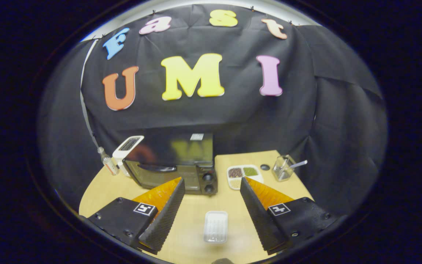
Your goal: Open the toaster oven, put the food inside, and close the toaster oven door.
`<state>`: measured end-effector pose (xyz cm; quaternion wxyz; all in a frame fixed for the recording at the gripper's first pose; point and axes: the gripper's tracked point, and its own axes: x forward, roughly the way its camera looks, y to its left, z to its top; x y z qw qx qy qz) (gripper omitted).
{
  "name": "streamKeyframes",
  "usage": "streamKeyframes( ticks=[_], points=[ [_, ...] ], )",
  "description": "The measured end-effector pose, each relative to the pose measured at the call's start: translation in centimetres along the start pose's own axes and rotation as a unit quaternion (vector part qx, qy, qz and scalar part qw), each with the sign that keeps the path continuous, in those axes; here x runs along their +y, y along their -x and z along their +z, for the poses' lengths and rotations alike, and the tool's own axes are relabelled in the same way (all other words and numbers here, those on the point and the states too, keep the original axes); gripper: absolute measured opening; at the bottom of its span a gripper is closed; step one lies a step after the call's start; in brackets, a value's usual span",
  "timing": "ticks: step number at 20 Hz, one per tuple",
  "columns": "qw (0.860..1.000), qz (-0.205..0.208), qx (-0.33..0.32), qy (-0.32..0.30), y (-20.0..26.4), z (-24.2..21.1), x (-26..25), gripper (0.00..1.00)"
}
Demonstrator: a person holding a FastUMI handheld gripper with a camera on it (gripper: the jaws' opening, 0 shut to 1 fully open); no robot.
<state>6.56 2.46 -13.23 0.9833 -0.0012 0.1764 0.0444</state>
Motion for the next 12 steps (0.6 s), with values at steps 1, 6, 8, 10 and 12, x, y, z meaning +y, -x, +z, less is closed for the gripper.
streamKeyframes(
  ticks=[1,6,8,10,12],
  points=[
    [1.0,-0.003,-0.022,0.002,1.4,1.8,-1.3,0.97],
    [0.994,-0.005,-0.112,0.011,7.9,8.0,-5.9,0.98],
    [0.99,-0.002,-0.14,0.023,10.0,9.4,-7.0,0.99],
    [0.986,-0.012,-0.162,0.039,11.6,10.1,-8.5,0.99],
    [0.983,-0.001,-0.182,0.03,13.1,10.2,-8.7,0.99]
  ],
)
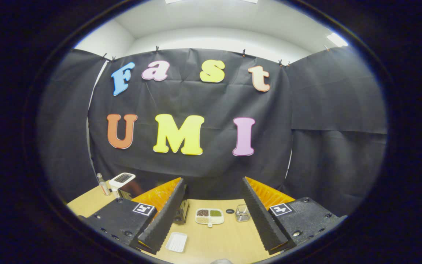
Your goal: Open the toaster oven, put the food inside, and close the toaster oven door.
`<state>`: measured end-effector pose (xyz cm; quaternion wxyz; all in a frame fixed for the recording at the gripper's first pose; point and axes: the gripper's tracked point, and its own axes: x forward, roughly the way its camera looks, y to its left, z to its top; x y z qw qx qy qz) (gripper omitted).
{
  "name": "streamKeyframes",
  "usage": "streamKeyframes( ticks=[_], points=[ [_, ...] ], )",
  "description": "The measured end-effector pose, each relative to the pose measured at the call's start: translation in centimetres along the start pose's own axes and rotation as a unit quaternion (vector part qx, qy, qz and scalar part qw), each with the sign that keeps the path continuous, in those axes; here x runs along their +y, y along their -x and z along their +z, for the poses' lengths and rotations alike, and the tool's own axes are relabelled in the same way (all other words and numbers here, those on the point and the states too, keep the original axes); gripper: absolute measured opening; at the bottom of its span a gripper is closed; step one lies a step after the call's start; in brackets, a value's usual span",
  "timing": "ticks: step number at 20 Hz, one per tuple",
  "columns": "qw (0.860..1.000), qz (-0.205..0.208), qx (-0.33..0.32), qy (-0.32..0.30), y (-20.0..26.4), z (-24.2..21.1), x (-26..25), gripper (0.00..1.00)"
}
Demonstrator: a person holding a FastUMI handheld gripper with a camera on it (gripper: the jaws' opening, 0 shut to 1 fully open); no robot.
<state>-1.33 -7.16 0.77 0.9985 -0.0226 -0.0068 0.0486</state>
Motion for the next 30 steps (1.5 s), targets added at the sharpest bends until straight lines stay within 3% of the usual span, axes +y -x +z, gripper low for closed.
streamKeyframes(
  ticks=[6,13,30],
  points=[
    [0.999,0.027,0.014,-0.015,1.3,-1.9,-0.7,0.99],
    [1.0,0.013,0.019,-0.017,1.1,-2.6,-2.2,0.99],
    [1.0,0.01,0.007,-0.016,2.0,-1.6,-0.4,0.99]
  ],
)
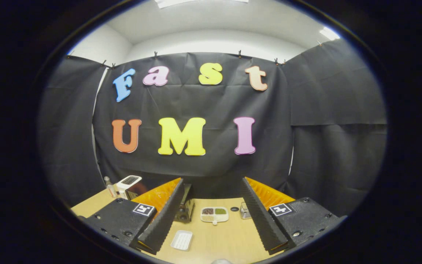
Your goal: Open the toaster oven, put the food inside, and close the toaster oven door.
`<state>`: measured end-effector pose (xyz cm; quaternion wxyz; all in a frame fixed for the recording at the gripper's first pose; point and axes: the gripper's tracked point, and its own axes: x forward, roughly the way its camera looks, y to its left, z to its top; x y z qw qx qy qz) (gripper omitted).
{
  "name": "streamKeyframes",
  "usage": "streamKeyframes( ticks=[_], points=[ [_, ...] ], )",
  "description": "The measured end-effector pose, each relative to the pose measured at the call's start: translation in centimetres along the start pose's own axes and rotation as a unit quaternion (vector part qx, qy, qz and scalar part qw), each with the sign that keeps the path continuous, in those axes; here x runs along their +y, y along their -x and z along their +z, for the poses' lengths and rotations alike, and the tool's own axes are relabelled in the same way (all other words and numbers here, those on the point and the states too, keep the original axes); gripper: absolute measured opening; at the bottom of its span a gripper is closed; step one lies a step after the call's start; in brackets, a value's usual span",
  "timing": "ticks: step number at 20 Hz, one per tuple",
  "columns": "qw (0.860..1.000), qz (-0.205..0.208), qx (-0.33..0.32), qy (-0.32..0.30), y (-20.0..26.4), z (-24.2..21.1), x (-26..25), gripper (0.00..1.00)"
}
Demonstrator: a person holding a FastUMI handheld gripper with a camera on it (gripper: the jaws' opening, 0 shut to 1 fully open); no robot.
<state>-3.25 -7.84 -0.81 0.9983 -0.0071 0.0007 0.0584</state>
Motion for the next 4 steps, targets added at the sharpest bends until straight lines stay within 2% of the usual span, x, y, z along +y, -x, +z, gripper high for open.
streamKeyframes(
  ticks=[4],
  points=[
    [1.0,-0.002,0.001,-0.002,0.01,-0.24,0.01,0.99]
  ],
)
